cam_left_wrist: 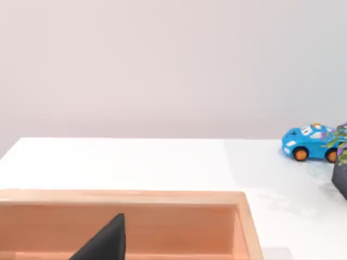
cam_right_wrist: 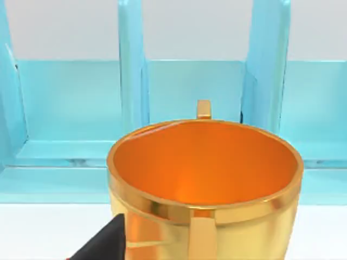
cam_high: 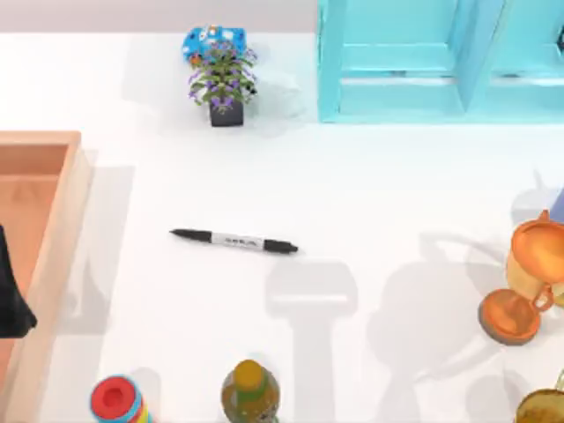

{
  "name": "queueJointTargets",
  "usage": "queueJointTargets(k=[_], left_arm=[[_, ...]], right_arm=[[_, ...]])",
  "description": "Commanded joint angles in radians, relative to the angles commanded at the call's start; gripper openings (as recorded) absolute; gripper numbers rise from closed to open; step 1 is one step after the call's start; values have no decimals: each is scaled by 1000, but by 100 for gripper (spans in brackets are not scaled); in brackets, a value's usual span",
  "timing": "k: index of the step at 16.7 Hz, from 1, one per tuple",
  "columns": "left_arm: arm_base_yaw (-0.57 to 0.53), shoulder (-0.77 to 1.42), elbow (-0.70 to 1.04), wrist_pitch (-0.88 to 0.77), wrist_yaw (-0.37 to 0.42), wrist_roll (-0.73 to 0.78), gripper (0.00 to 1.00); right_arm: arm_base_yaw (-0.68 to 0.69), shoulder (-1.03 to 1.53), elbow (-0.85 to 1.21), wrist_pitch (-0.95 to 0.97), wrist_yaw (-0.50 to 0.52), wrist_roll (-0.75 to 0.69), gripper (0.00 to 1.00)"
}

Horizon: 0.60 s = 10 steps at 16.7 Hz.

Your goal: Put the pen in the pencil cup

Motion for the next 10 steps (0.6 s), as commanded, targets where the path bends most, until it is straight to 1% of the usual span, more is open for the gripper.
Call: queueJointTargets(k=[3,5,7,10], left_arm=[[0,0,0,0,0,0,100],[0,0,0,0,0,0,100],[0,0,0,0,0,0,100],[0,0,0,0,0,0,100]], right_arm=[[6,9,10,-6,0,0,100],[37,58,59,-35,0,-4,100],[87,147,149,-88,4,-13,100],[188,358,361,-212,17,-40,100]])
